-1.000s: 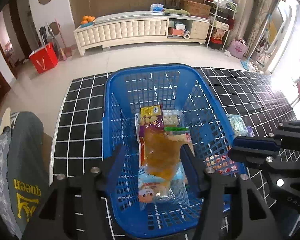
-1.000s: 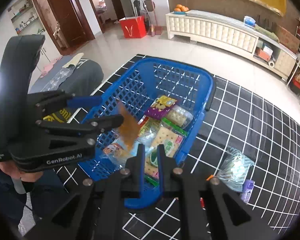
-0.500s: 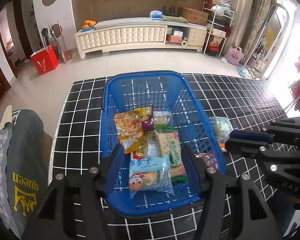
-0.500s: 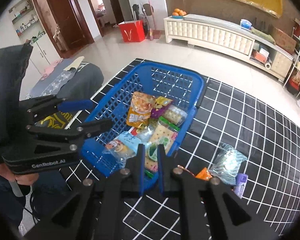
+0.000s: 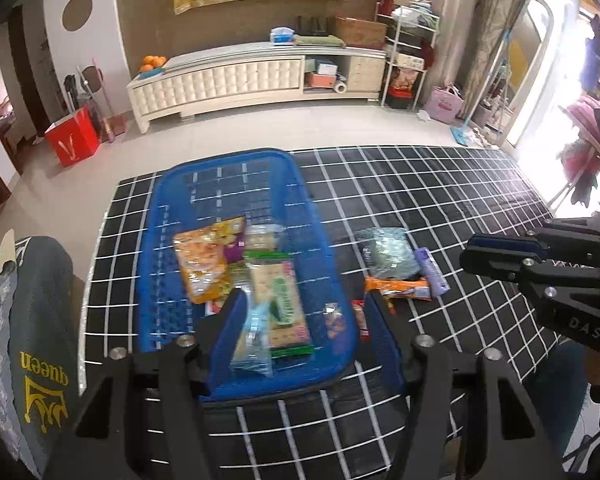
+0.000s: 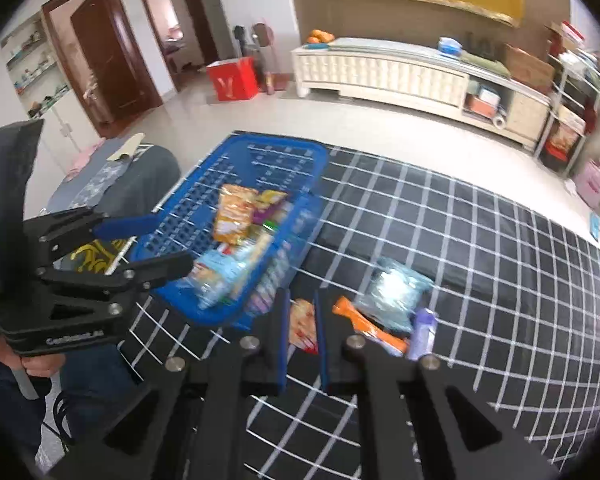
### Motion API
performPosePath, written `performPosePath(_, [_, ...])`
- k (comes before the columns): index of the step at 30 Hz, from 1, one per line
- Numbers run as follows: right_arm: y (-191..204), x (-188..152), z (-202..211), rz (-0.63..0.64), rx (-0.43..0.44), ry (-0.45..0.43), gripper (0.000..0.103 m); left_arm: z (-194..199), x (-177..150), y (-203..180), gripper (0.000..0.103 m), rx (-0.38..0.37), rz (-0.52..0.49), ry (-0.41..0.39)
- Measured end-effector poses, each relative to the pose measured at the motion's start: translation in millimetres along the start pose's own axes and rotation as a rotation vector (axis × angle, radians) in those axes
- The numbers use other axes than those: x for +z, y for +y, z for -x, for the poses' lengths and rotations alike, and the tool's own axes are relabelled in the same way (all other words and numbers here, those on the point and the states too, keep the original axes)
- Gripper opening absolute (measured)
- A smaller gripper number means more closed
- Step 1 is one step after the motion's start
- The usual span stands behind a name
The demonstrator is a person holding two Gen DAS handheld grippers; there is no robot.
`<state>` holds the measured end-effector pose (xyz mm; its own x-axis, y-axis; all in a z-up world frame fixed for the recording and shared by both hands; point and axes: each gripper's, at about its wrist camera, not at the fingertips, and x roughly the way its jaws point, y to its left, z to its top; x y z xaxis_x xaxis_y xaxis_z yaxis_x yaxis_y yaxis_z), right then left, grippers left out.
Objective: Organize snacks
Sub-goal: 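Open both tools to drop the orange-yellow and red packets into the basket, then move both tools back to the remaining snacks on the cloth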
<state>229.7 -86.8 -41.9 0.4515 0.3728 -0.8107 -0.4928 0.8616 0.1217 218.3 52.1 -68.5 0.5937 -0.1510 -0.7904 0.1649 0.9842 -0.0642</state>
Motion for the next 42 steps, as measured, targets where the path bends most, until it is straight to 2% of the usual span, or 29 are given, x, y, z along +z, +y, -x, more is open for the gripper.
performPosePath(1, [-6,-3,1,-0.008,-0.005,0.006,0.016,-1,0,-5,0.070,0.000,-0.004,-0.003])
performPosePath(5, [-24,-16,1,-0.028,-0.017,0.031,0.018,-7,-2,-28,0.070,-0.026,-0.016,0.015])
performPosePath(6, [-29,-20,1,-0.030,-0.011,0.040,0.025,-9,-2,-35,0.070,-0.036,-0.021,0.023])
performPosePath(7, [-33,-24,1,-0.031,-0.008,0.044,0.038,-10,-3,-42,0.070,-0.039,-0.030,0.027])
performPosePath(8, [-36,-27,3,-0.031,-0.011,0.040,0.046,-11,-3,-46,0.070,-0.036,-0.036,0.029])
performPosePath(9, [-41,-30,5,-0.034,-0.021,0.029,0.060,-13,-3,-53,0.070,-0.033,-0.045,0.032])
performPosePath(10, [-45,-33,7,-0.040,-0.031,0.018,0.069,-16,-3,-59,0.070,-0.031,-0.052,0.036])
performPosePath(12, [-55,-40,11,-0.058,-0.036,0.006,0.072,-21,-3,-69,0.070,-0.030,-0.058,0.045])
performPosePath(15, [-70,-47,11,-0.084,-0.042,0.016,0.076,-32,-3,-84,0.073,-0.032,-0.058,0.066])
performPosePath(20, [-94,-61,9,-0.093,-0.068,0.038,0.082,-50,-5,-104,0.073,-0.086,-0.013,0.112])
performPosePath(27, [-129,-79,4,-0.144,-0.108,0.055,0.083,-82,-6,-129,0.073,-0.073,0.006,0.174])
performPosePath(32, [-151,-91,-9,-0.176,-0.115,0.081,0.084,-114,-7,-125,0.073,-0.084,0.147,0.243])
performPosePath(35, [-159,-95,-19,-0.193,-0.123,0.094,0.084,-134,-9,-120,0.073,-0.044,0.235,0.273])
performPosePath(38, [-163,-96,-32,-0.200,-0.133,0.105,0.084,-153,-10,-118,0.073,-0.009,0.277,0.293])
performPosePath(42, [-172,-96,-47,-0.211,-0.120,0.116,0.084,-175,-7,-113,0.073,-0.002,0.334,0.301])
